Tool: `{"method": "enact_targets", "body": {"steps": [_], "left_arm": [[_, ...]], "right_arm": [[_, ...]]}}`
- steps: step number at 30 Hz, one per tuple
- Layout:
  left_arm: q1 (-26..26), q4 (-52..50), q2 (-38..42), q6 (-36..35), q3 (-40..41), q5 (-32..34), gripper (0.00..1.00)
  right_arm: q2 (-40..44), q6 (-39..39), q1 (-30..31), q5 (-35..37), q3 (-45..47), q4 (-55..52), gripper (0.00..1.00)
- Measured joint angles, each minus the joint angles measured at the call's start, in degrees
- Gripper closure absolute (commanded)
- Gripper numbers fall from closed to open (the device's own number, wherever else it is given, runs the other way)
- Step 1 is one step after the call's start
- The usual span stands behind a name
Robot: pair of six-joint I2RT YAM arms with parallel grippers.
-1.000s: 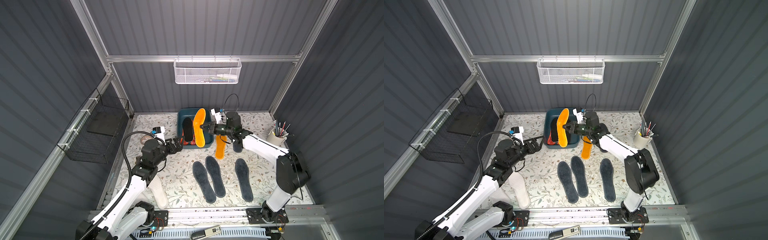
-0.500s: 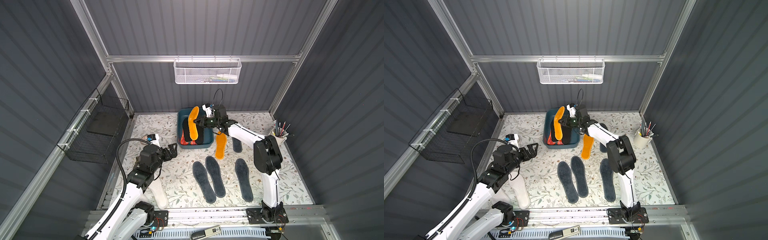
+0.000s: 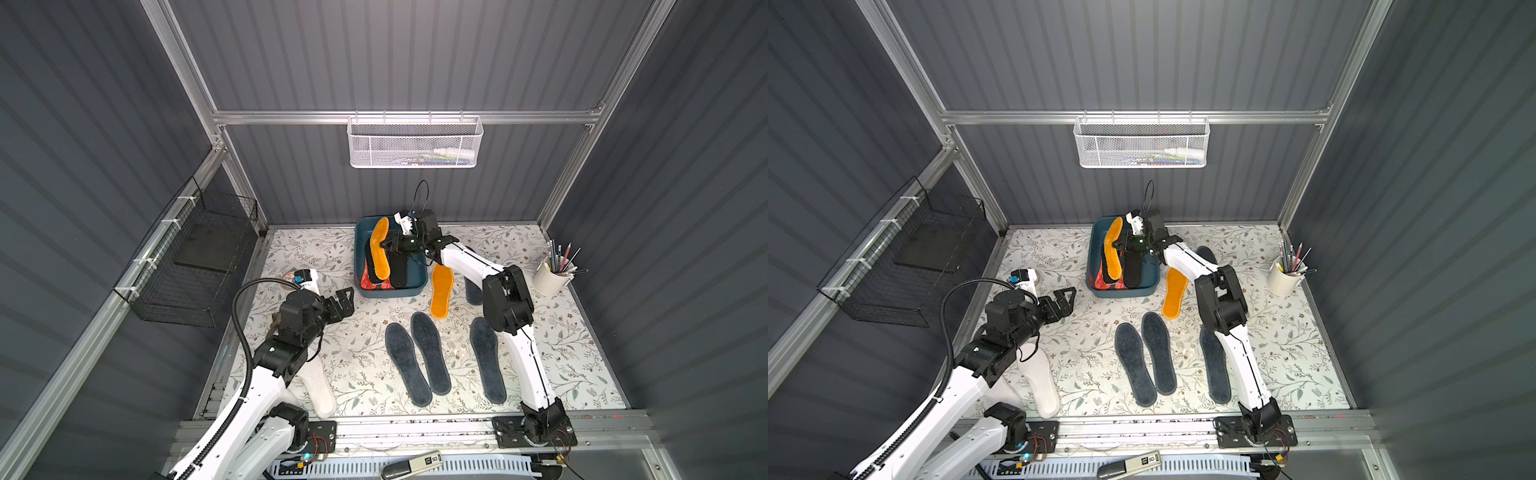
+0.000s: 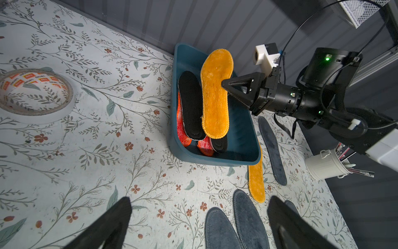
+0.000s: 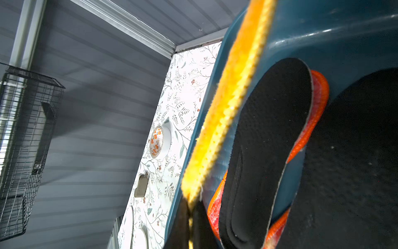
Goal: Put the insoles into the storage box
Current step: Place the insole in the storage box.
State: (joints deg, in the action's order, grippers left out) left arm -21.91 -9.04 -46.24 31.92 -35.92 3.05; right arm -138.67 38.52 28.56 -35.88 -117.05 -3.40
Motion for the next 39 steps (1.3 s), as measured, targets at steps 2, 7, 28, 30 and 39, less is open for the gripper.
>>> {"method": "enact_targets", "body": {"steps": [2,7,28,30,39], "left_arm": [[0.0,0.0,0.0,0.0,0.0,0.0,0.0],[0.0,0.0,0.0,0.1,0.0,0.0,0.0],[0.0,-0.4,0.8,0.2,0.0,0.0,0.0],[0.0,-0.4,0.9,0.2,0.0,0.0,0.0],[0.0,-0.4,0.9,0.2,0.0,0.0,0.0]], "right_arm": [[-0.8,0.0,0.2,-0.3,-0.8,-0.3,1.0],[-3.3,0.0,1.5,-0.4,-3.8,-0.7,1.0],[-9.8,-1.3,2.6,2.2,-10.5,-7.4,0.51],[-9.7,-2.3,2.6,2.7,-10.6,-8.4,0.39],[1.8,-8.2,2.6,9.8,-1.0,-13.0,0.01]]}}
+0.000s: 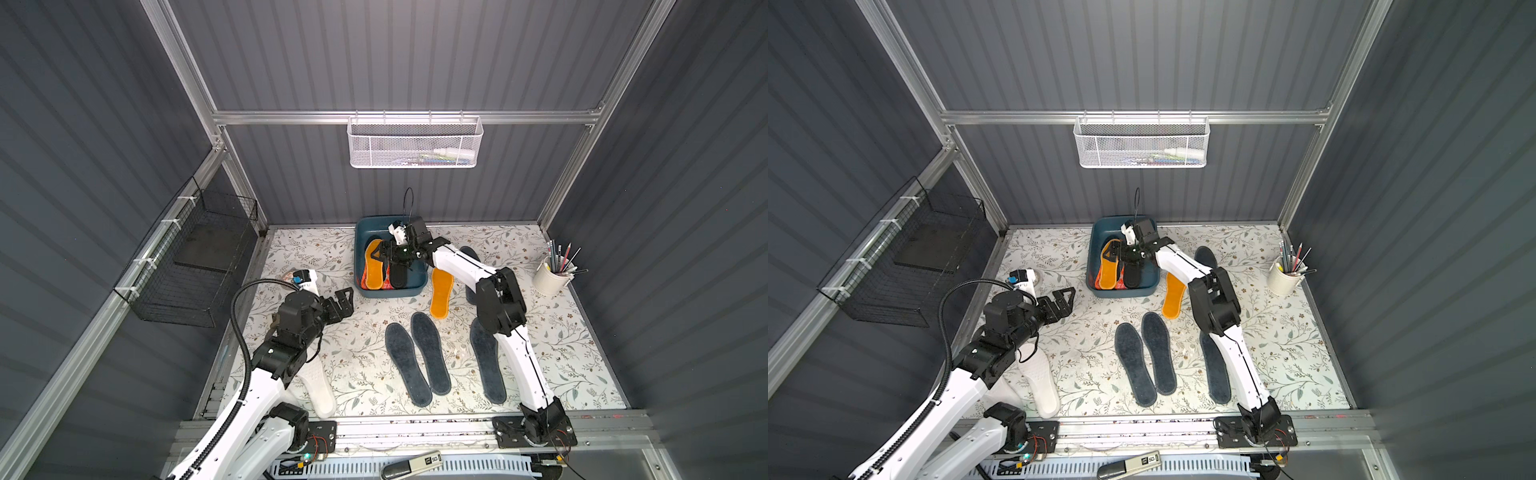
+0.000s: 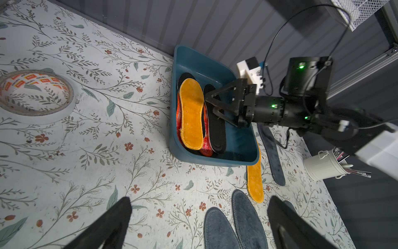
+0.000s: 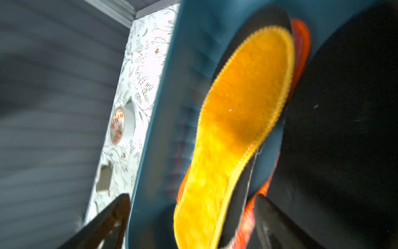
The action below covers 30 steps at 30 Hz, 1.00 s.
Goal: Put the insoles into the storage box
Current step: Place the insole in the storage box.
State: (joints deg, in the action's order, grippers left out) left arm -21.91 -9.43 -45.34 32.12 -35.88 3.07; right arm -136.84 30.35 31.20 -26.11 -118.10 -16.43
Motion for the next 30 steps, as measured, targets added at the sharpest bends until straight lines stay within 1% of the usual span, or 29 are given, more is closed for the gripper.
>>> {"method": "enact_targets", "body": {"steps": [3,6,12,17,20,23,26,30], "left_arm": [[0.0,0.1,-0.2,0.0,0.0,0.0,0.0],[0.0,0.3,-0.7,0.0,0.0,-0.1,0.0],[0.0,2.6,-2.5,0.0,0.0,-0.9,0.0],[0.0,3.2,-3.4,-0.5,0.0,-2.0,0.0],[0.0,3.1,-3.4,-0.9,0.0,-2.0,0.0],[0.0,3.1,-3.4,-1.6,0.0,-2.0,0.0],[0.0,3.0,-3.4,-2.0,0.0,-1.7,0.0],[0.0,2.9,-3.4,-2.4,-0.1,-1.6,0.0]], "right_arm": [[7.0,-1.8,0.0,2.3,4.5,0.6,0.01],[15.7,-2.8,0.0,4.5,12.5,3.3,0.01],[32.2,-3.8,0.0,10.6,33.8,9.0,0.01],[43.0,-3.8,-0.3,17.7,49.9,9.5,0.01],[47.6,-3.6,-1.4,21.3,55.9,8.4,0.01],[50.2,-3.2,-3.2,24.5,59.1,7.6,0.01],[50.8,-2.2,-5.0,26.1,60.8,6.8,0.01],[48.8,-1.7,-7.2,26.6,61.1,6.2,0.09]]}}
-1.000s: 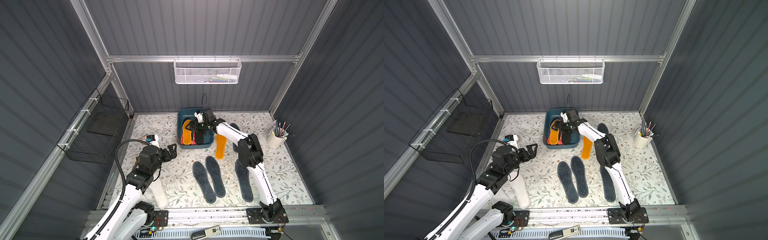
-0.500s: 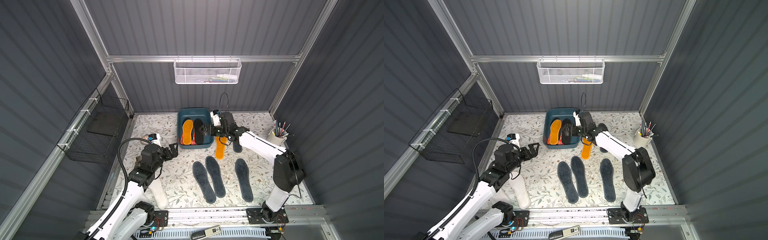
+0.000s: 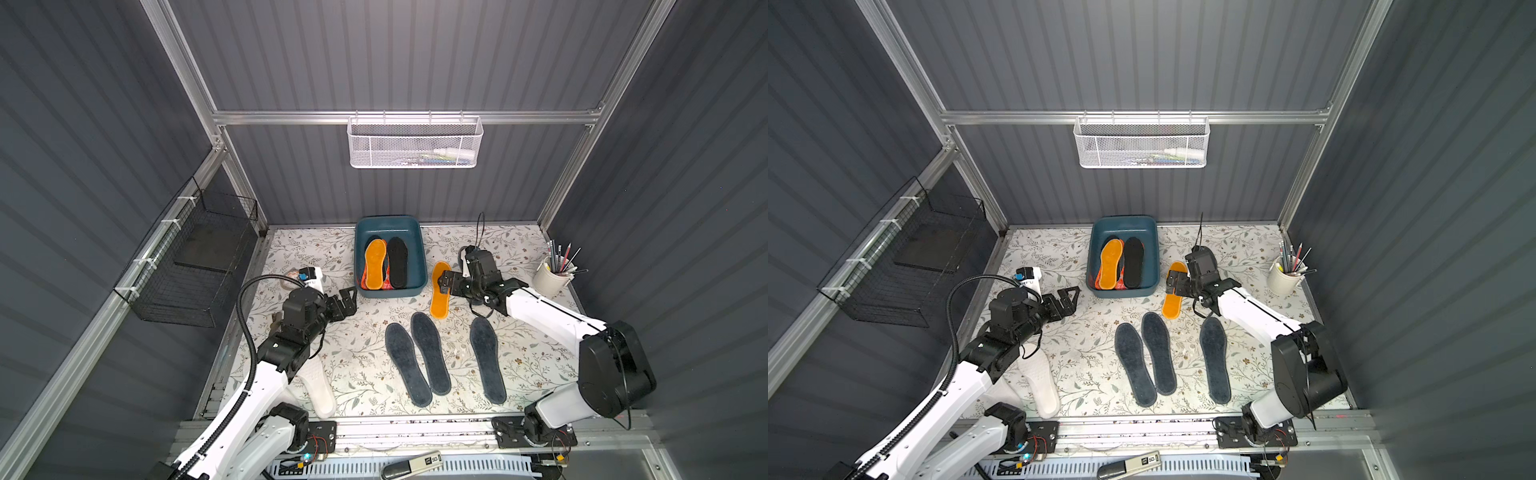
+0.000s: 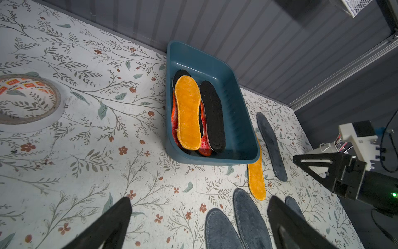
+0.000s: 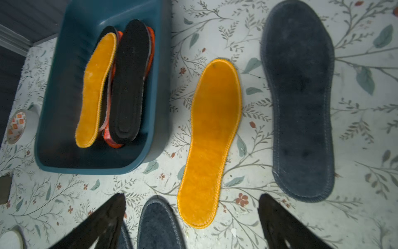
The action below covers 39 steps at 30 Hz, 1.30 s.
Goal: Put the insoles into the storage box
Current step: Place the insole in the storage box, then pick up the insole from the center of the board.
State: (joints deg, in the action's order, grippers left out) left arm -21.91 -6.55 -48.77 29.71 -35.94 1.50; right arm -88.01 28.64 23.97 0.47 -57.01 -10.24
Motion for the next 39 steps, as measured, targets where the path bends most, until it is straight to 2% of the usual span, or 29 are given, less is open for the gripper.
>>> {"method": "enact_targets", "body": {"steps": [4,13,25,39], "left_arm": [[0.0,-0.4,0.0,0.0,0.0,0.0,0.0],[0.0,-1.2,1.9,0.0,0.0,0.0,0.0],[0.0,-1.2,1.4,0.1,0.0,0.0,0.0],[0.0,-0.9,0.3,0.5,0.0,0.0,0.0]], "right_arm": [[-5.5,0.5,-2.4,-0.5,-1.2,-0.3,0.27],[-13.7,0.8,-4.7,-0.7,-5.2,0.3,0.43],[-20.6,0.6,-4.9,-1.1,-8.7,1.4,0.54],[-23.8,0.4,-4.9,-1.8,-11.1,1.4,0.56]]}}
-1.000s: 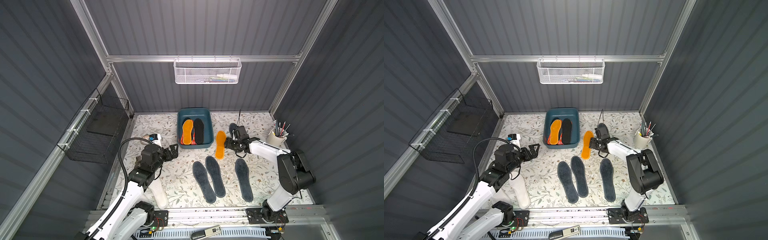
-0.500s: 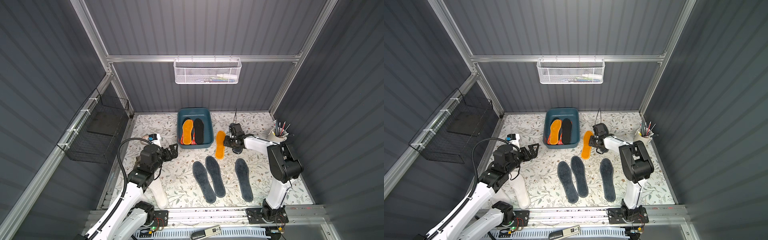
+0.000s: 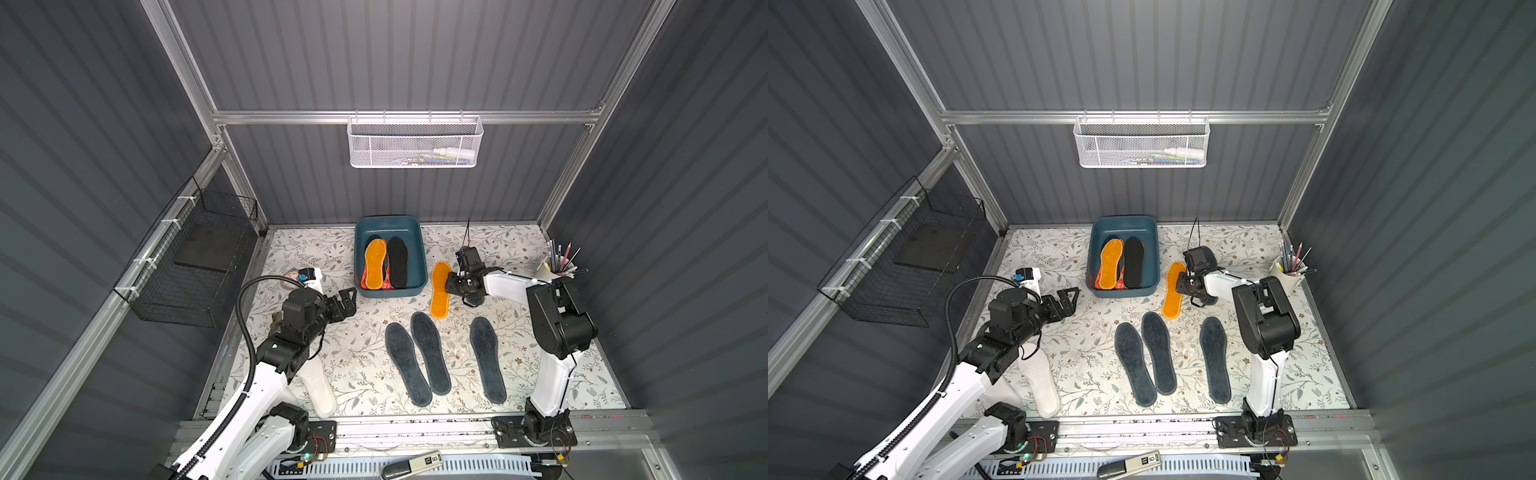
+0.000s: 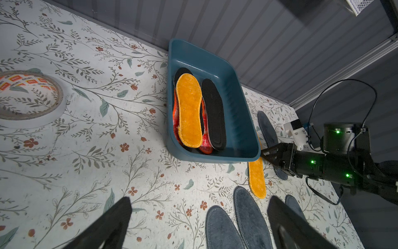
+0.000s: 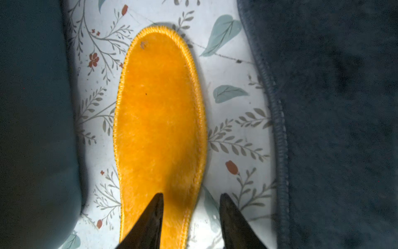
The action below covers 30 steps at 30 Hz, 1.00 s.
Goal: Put the insoles into the storage box
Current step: Pick up the insole from the center of the board.
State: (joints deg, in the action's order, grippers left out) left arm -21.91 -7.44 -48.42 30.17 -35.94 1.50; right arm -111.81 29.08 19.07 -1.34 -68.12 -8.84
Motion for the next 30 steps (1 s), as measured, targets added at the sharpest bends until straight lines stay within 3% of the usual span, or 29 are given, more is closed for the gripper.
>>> {"method": "enact_targets", "body": {"steps": [4,11,21,30], "left_arm": [[0.0,0.2,-0.5,0.0,0.0,0.0,0.0],[0.0,0.3,-0.7,0.0,0.0,0.0,0.0],[0.0,0.8,-0.7,0.0,0.0,0.0,0.0],[0.0,3.1,-2.4,0.5,0.0,-0.7,0.0]], "right_arm": [[-1.3,0.1,0.0,0.0,-1.7,-0.5,0.65],[-2.2,0.4,0.0,-0.4,-2.6,-1.5,1.0],[-1.1,0.4,-0.1,-0.9,-2.7,-1.5,1.0],[10.6,0.2,-0.5,-0.9,-2.3,-1.6,1.0]]}}
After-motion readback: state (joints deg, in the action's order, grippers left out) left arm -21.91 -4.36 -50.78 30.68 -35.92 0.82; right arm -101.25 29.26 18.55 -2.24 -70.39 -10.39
